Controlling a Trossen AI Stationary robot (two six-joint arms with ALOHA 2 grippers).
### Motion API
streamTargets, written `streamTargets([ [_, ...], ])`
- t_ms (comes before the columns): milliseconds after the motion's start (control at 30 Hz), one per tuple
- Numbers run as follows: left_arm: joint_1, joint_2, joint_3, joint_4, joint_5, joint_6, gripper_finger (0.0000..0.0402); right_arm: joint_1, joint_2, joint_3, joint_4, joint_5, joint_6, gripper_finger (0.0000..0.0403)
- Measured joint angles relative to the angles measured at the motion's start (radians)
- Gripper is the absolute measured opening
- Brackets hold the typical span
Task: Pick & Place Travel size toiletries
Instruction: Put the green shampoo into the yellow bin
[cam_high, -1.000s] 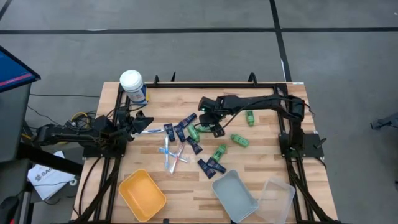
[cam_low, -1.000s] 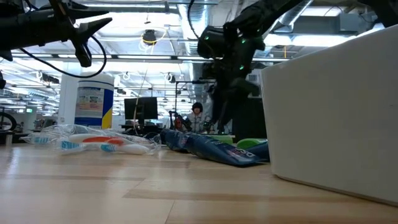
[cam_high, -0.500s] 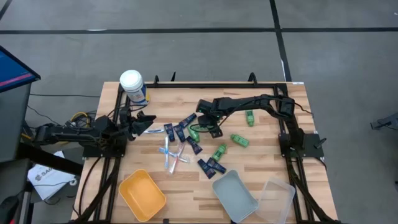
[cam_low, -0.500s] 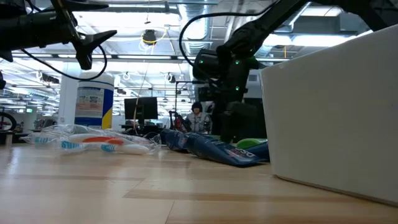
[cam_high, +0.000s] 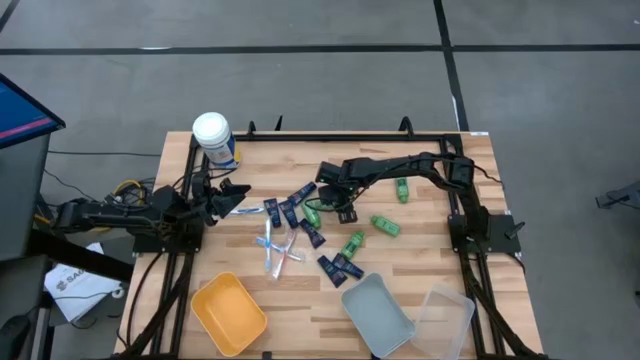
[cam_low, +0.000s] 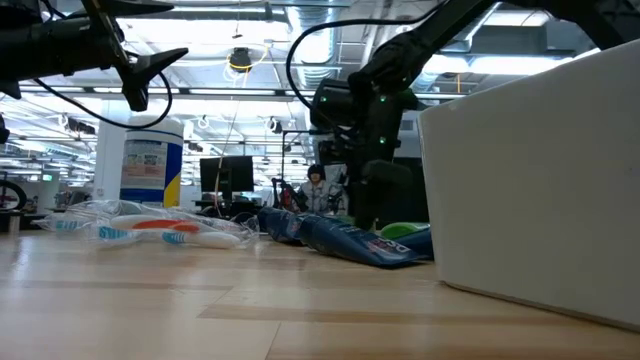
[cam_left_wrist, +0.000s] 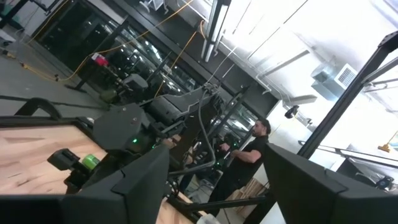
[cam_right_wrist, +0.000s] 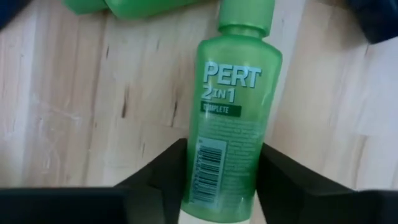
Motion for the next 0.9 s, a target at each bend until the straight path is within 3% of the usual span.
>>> streamTargets([
  [133,0.000,0.000,0.000,0.001,0.000,0.000,0.0251,-0.002,-0.021,-0.004,0.000,-0.002,0.023,0.0124],
  [367,0.000,0.000,0.000,0.006,-0.023,0.000,0.0246,-0.003,-0.146,-0.003,0.026,-0.058,0.093,0.0148],
  [633,0.000,0.059,0.007,0.013,-0.065,0.006,0.0246,0.013,-0.325,-0.001,0.255,-0.150,0.242,0.0144],
  [900,0.000,0.286,0.189,0.023,-0.016,0.296,0.0250,0.055,-0.408,0.000,0.451,-0.154,0.332,0.0153],
])
